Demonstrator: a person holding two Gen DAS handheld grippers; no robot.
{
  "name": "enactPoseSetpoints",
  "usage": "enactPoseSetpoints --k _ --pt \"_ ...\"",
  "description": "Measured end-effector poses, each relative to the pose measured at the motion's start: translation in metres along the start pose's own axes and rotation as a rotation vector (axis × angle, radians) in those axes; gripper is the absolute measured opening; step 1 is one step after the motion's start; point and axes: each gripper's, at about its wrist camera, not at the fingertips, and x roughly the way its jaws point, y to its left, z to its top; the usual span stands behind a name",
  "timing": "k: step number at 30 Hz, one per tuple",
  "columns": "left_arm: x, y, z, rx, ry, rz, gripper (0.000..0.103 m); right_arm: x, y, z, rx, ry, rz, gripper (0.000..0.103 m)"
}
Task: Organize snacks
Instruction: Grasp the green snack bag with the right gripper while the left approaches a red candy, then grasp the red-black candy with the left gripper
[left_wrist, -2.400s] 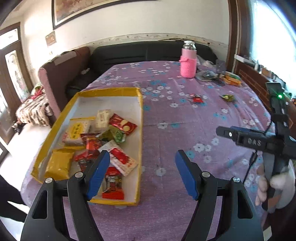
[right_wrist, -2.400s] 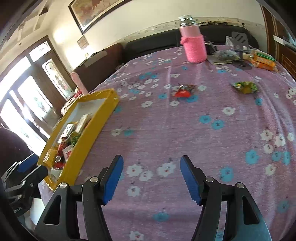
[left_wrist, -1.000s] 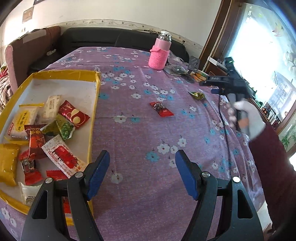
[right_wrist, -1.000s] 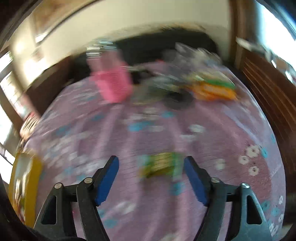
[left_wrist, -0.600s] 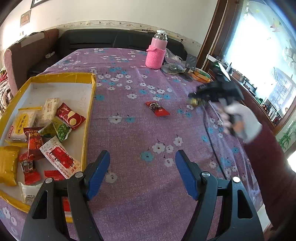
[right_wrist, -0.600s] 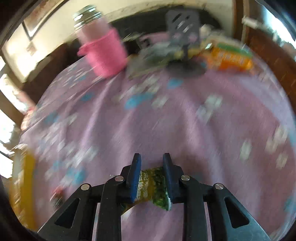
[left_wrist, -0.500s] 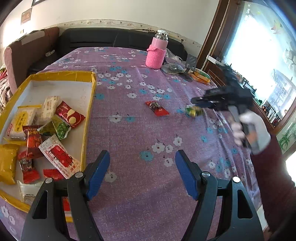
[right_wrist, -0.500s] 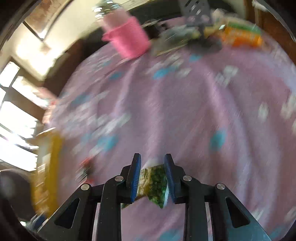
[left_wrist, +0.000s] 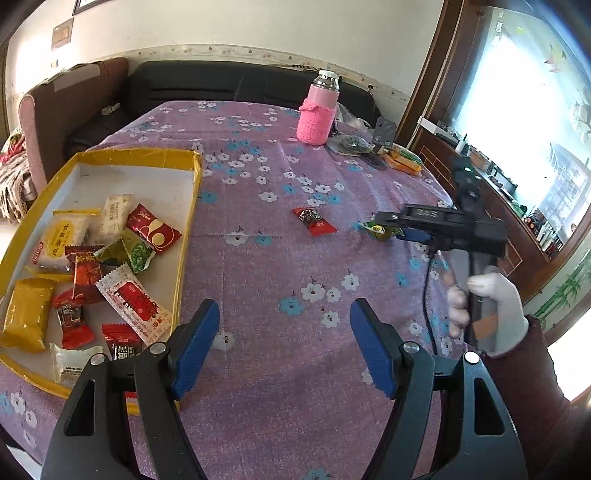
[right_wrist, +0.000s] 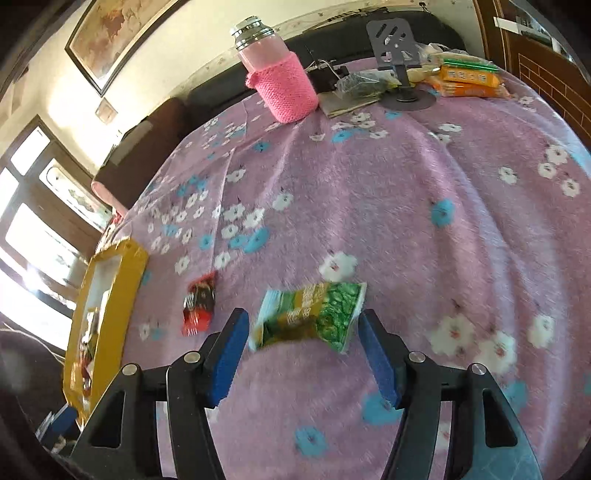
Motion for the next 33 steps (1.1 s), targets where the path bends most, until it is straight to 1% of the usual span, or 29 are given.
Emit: enactPoseSetpoints --k 2,3,6,8,10,15,19,22,24,27,28,29,30,32,33 --pt "0.002 -0.003 0.001 0.004 0.007 0.008 0.073 0.014 0.006 0.003 -0.012 0.011 -0.013 0.065" --pt "0.004 -0.004 0.002 0.004 0.014 0.012 0.073 0.016 0.009 0.003 -0.024 -0.001 -0.028 0.063" --pt "0.012 -0.009 0.011 0.005 0.022 0.006 0.073 0.020 0.017 0.000 -0.076 -0.032 -0.094 0.041" --pt "0.021 -0.012 0.018 0.006 0.032 0.007 0.073 0.019 0.020 -0.003 -0.106 -0.036 -0.089 0.038" --pt "0.037 -0.014 0.028 -0.007 0.060 0.005 0.073 0.015 0.019 -0.005 -0.108 -0.039 -0.081 0.031" --pt "0.076 -0.015 0.054 -0.071 0.124 -0.053 0.073 0.007 0.009 -0.004 -0.078 -0.041 -0.052 0.029" --pt "0.113 -0.017 0.077 -0.108 0.154 -0.084 0.073 0.000 -0.005 -0.002 -0.005 -0.034 0.019 0.029" --pt "0.143 -0.022 0.090 -0.082 0.165 -0.076 0.072 -0.008 -0.014 0.001 0.030 -0.053 0.046 0.029" --pt "0.159 -0.025 0.093 -0.058 0.176 -0.059 0.072 -0.012 -0.020 0.003 0.050 -0.058 0.062 0.029" --pt "0.181 -0.031 0.095 -0.037 0.219 -0.060 0.071 -0.012 -0.025 0.005 0.068 -0.052 0.068 0.028" --pt "0.186 -0.036 0.095 -0.011 0.224 -0.042 0.068 -0.011 -0.025 0.005 0.071 -0.050 0.069 0.028" --pt "0.191 -0.041 0.094 0.026 0.228 -0.012 0.059 -0.010 -0.026 0.005 0.073 -0.047 0.071 0.028" --pt "0.194 -0.045 0.093 0.054 0.227 0.014 0.055 -0.009 -0.026 0.005 0.071 -0.044 0.073 0.028" --pt "0.195 -0.054 0.092 0.131 0.199 0.086 0.028 -0.008 -0.025 0.005 0.066 -0.041 0.072 0.028" --pt "0.195 -0.055 0.092 0.144 0.196 0.097 0.022 -0.008 -0.025 0.005 0.062 -0.041 0.071 0.028"
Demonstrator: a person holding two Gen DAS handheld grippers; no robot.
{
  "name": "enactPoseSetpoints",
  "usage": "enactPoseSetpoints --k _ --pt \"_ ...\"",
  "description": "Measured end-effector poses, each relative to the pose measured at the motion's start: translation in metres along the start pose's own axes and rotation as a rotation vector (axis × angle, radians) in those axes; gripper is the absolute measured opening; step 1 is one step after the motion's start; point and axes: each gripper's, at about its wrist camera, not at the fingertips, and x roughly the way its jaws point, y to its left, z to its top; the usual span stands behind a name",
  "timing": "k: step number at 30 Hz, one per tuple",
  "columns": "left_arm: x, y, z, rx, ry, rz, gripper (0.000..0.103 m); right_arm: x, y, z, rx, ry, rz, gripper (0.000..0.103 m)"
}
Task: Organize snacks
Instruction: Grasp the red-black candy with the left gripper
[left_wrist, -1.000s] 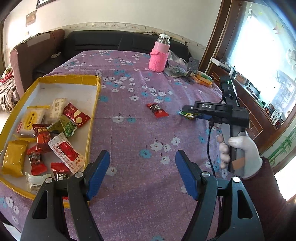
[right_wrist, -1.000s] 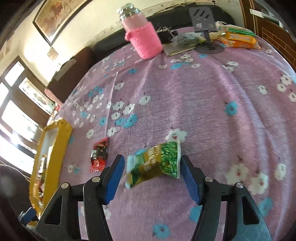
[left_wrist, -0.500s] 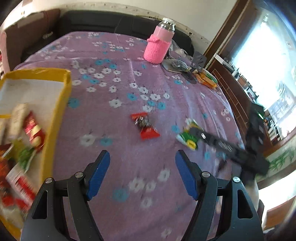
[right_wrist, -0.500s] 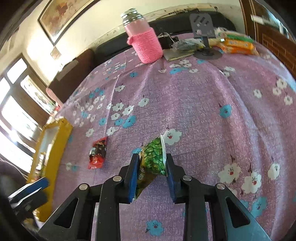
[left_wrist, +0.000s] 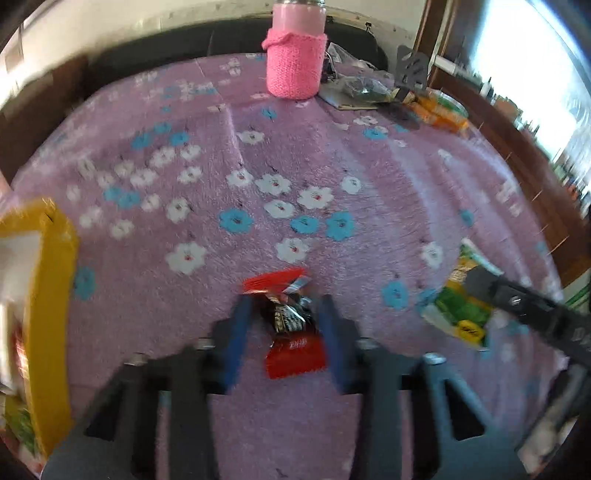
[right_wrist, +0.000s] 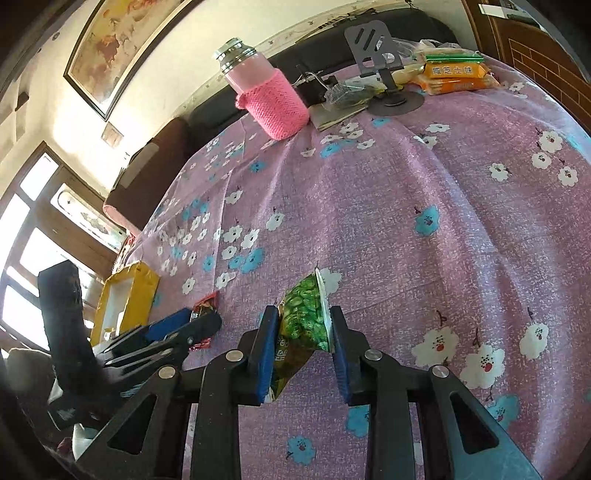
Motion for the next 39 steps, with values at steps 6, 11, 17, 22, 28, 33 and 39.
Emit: enactPoseSetpoints --k 6,11,17,22,28,33,39 --pt "-0.015 0.012 -0.008 -0.031 -0.035 -0.047 0.013 0.001 0.001 0.000 0.000 -0.001 0.027 0.028" --pt "-0.032 0.026 -0.017 -0.077 -0.057 -0.097 0.004 -0.003 0.004 -0.001 -0.005 -0.024 0.062 0.028" --pt "-0.042 0.029 -0.023 -0.067 -0.044 -0.110 0.005 -0.003 0.008 -0.004 -0.007 -0.026 0.066 0.028" --pt "-0.020 0.006 -0.023 0.034 0.000 -0.071 0.066 -0.001 0.007 -0.004 -0.001 -0.014 0.078 0.028" --pt "-0.016 -0.015 -0.026 0.131 -0.018 -0.022 0.029 -0.003 0.009 -0.004 -0.008 -0.017 0.101 0.028" --pt "-0.033 -0.004 -0.032 0.087 -0.061 -0.026 0.028 -0.001 0.008 -0.004 -0.002 -0.008 0.127 0.028" --pt "-0.083 0.028 -0.050 -0.010 -0.142 -0.054 0.028 0.002 0.009 -0.005 0.007 0.003 0.186 0.028"
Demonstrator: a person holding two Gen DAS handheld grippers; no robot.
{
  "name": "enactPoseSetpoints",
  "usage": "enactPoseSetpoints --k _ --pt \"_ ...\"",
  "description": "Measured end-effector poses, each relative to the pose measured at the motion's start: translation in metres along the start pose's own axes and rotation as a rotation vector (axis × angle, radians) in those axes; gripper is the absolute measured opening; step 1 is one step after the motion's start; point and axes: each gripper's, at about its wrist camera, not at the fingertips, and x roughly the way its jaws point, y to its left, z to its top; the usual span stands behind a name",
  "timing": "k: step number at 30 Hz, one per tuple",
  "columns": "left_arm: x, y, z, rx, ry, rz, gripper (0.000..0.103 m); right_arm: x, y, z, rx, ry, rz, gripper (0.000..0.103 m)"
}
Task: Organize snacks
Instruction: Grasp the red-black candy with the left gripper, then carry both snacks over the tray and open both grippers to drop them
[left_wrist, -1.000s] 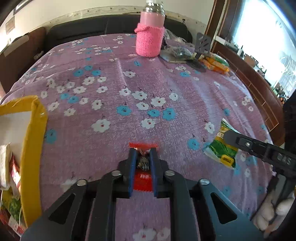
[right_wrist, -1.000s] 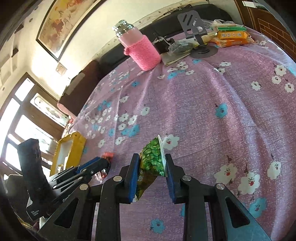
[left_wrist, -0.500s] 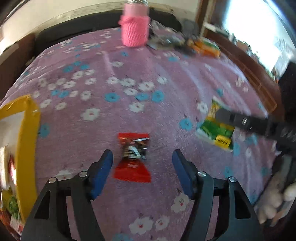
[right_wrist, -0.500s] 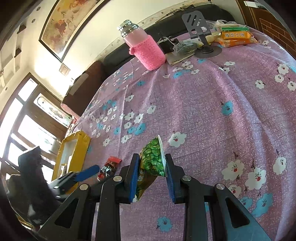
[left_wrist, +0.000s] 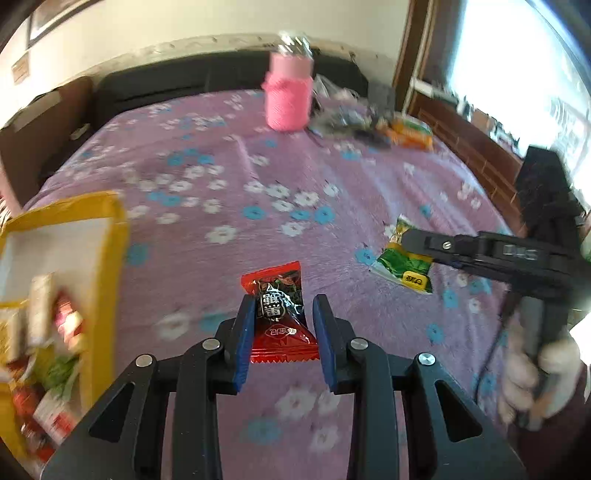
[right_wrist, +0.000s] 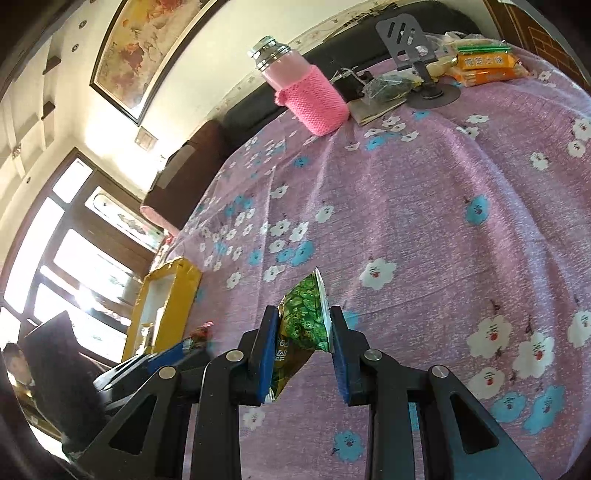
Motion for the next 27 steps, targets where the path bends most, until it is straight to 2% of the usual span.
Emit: enactPoseSetpoints --k 2,6,11,14,17,20,27 --pt "-0.024 0.017 -0.008 -0.033 -0.029 0.012 0.028 0.002 0.001 -0.002 0.007 0.004 0.018 0.028" --pt "-0.080 0.070 -0.031 -0.177 -0.105 0.035 0.029 0.004 0.010 -0.007 -0.009 0.000 0.003 0.028" --pt "-0.122 0.133 -0.064 -0.312 -0.155 0.136 0.029 0.006 0.043 -0.021 -0.084 0.003 -0.041 0.028" --pt "-0.129 0.158 -0.079 -0.369 -0.161 0.158 0.029 0.008 0.079 -0.032 -0.135 0.021 0.007 0.028" --pt "-0.127 0.178 -0.093 -0.417 -0.159 0.162 0.029 0.021 0.136 -0.045 -0.236 0.069 0.056 0.027" --pt "-0.122 0.182 -0.101 -0.425 -0.152 0.160 0.029 0.039 0.181 -0.056 -0.303 0.117 0.095 0.027" --pt "-0.110 0.202 -0.106 -0.425 -0.116 0.184 0.029 0.093 0.253 -0.083 -0.419 0.214 0.096 0.027"
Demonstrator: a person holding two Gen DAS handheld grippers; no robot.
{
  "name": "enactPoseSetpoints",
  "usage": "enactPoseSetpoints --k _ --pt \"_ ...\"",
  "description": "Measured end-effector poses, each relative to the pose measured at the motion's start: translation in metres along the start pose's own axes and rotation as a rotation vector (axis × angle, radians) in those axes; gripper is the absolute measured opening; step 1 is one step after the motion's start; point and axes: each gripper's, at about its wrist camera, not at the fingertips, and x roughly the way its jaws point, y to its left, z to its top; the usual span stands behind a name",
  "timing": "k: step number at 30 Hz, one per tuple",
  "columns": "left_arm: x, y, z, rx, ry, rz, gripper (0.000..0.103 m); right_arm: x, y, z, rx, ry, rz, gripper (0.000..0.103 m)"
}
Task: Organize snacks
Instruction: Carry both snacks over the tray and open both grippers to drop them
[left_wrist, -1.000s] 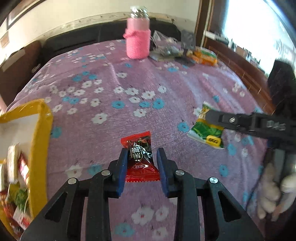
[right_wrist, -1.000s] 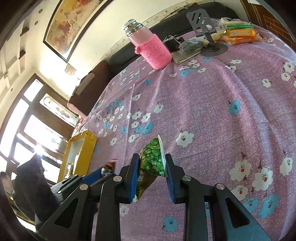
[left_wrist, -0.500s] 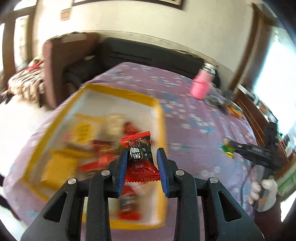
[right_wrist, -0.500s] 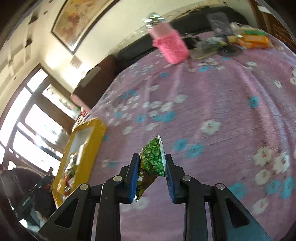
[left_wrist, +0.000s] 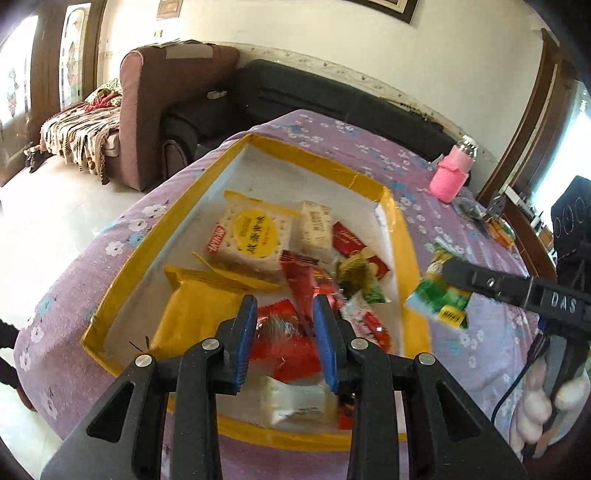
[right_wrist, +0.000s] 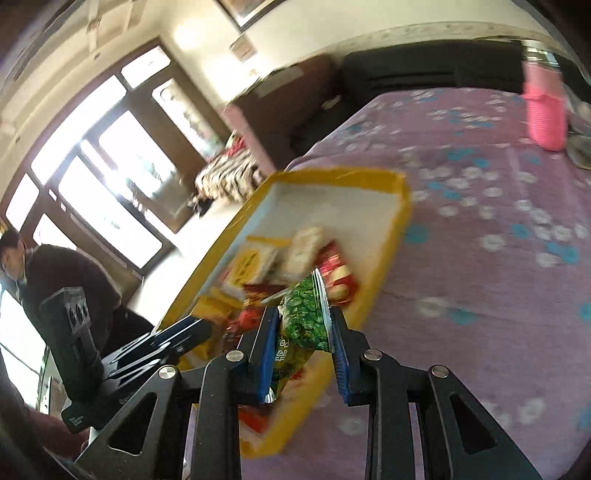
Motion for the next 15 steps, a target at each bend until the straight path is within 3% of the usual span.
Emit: enactPoseSetpoints --k 6,11,13,15 --pt "-0.004 0.017 0.000 -0.057 -0.001 -0.017 0.032 0.044 0.024 -0.007 -0.041 0.070 -0.020 0.030" --pt "-0.025 0.025 0.000 -0.091 -0.060 -0.010 0.054 0.043 0.037 -0.010 -0.079 0.026 -0.060 0.043" --pt "-0.036 0.021 -0.002 -0.094 -0.096 0.030 0.065 0.031 0.044 -0.017 -0.102 -0.014 -0.080 0.047" --pt "-0.046 0.012 -0.004 -0.066 -0.129 0.063 0.069 0.014 0.048 -0.026 -0.125 -0.059 -0.116 0.050"
